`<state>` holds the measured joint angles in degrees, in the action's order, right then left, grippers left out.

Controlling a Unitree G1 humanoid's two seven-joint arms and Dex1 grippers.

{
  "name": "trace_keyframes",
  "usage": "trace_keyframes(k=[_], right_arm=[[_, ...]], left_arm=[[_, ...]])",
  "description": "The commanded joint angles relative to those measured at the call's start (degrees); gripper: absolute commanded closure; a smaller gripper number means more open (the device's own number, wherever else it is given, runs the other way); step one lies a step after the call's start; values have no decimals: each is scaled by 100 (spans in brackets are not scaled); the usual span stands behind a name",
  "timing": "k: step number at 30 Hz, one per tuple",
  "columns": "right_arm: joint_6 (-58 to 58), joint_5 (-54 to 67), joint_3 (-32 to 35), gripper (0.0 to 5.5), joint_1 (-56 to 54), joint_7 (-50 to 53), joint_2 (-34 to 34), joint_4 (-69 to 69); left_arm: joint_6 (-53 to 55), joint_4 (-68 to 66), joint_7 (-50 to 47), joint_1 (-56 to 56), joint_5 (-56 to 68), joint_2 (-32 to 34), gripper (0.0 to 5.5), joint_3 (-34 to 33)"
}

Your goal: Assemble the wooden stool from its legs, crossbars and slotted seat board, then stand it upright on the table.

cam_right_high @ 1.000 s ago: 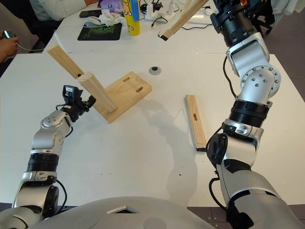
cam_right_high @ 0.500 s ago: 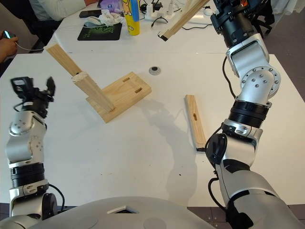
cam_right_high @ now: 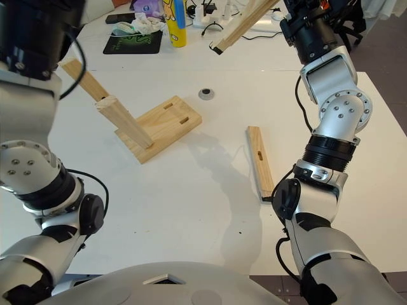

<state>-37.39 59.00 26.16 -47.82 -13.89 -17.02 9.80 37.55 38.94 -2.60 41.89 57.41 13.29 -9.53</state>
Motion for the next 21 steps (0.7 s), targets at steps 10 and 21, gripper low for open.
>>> trace_keyframes(k=[10, 21], right_arm=[[34, -14, -20, 339, -113, -34, 43, -27], [28, 25, 18, 339, -49, 20, 79, -134]], left_arm=[[802, -1295, -1547, -2047, 302, -376, 230, 1064], [-144, -2006, -872, -3298, -2435, -38, 230, 1672]])
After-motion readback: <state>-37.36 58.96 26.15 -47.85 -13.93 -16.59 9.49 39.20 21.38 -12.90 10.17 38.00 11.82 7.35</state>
